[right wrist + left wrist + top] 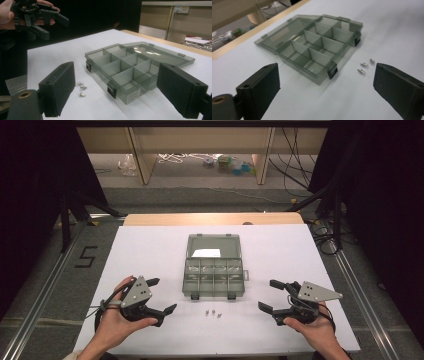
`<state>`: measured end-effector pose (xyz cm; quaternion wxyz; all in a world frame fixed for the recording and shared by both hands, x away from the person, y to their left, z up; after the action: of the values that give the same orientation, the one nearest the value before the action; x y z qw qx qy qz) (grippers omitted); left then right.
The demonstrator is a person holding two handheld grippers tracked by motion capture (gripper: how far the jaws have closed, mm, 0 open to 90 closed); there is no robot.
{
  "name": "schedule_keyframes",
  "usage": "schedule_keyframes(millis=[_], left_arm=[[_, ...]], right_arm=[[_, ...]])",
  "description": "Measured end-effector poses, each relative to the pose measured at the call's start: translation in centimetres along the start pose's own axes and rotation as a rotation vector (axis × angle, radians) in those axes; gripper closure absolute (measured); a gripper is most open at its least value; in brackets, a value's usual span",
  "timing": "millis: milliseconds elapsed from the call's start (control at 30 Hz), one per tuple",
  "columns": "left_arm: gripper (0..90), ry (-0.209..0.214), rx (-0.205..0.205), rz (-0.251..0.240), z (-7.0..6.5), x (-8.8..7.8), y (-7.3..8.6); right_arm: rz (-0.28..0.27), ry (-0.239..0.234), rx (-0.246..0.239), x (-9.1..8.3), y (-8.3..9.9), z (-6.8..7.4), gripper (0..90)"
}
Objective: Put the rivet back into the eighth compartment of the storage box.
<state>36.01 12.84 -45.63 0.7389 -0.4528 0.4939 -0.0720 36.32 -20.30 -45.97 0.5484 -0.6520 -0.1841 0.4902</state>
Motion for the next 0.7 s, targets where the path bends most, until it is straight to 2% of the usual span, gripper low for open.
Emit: schedule_keyframes(millis=[100,133,167,267,300,333,367,433,467,533,600,700], left_arm=[[9.9,0.053,0.068,0.065,-0.9,0.2,-0.4],[9.9,0.053,0.068,0.065,-0.9,0.2,-0.4],[10.0,0.073,0.101,0.091,-1.3,0.4,-0.5],[13.0,0.119,0.173,0.147,-2.2,1.2,-0.8],[14.0,0.134,0.175,0.154,-2.6,1.5,-0.9],[15.1,0.134,0.175,0.154,-2.6,1.5,-0.9],[15.1,0.151,0.219,0.202,-3.0,1.9,-1.0],[15.2,0.156,0.235,0.215,-3.2,2.2,-1.1],[15.5,0.163,0.271,0.247,-3.5,2.8,-1.3],[15.6,0.178,0.285,0.266,-3.9,3.3,-1.5],[15.8,0.192,0.319,0.301,-4.3,3.8,-1.6],[16.7,0.209,0.335,0.318,-4.7,4.2,-1.7]], right_arm=[[0.024,0.004,-0.006,-0.1,0.1,0.0,16.3],[0.024,0.004,-0.006,-0.1,0.1,0.0,16.3],[-0.010,-0.005,-0.020,0.1,-0.1,0.0,16.2],[-0.009,-0.006,-0.020,0.1,-0.1,0.0,16.3],[-0.009,-0.005,-0.020,0.1,-0.1,-0.1,16.3],[-0.009,-0.005,-0.020,0.1,-0.1,-0.1,16.3],[-0.049,-0.030,-0.025,0.3,-0.3,0.0,16.3],[-0.045,-0.032,-0.024,0.3,-0.3,0.0,16.3],[-0.021,-0.005,-0.021,0.2,-0.2,-0.1,16.3],[-0.032,-0.005,-0.022,0.3,-0.2,-0.1,16.3],[-0.024,-0.007,-0.019,0.2,-0.2,0.0,16.3],[-0.011,-0.009,-0.021,0.1,-0.1,0.0,16.3]])
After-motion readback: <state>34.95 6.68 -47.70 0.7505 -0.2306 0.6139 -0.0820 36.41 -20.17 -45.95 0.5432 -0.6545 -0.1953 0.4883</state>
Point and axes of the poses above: each handheld gripper's, and its own axes: x roughly forward along the jaws, y roughly out of its underside, z roughly to its left, the point moved 8 cm from there along x, roughly forward along the jaws, and after that the axes turned 12 degrees about z, right-handed, at the moved point
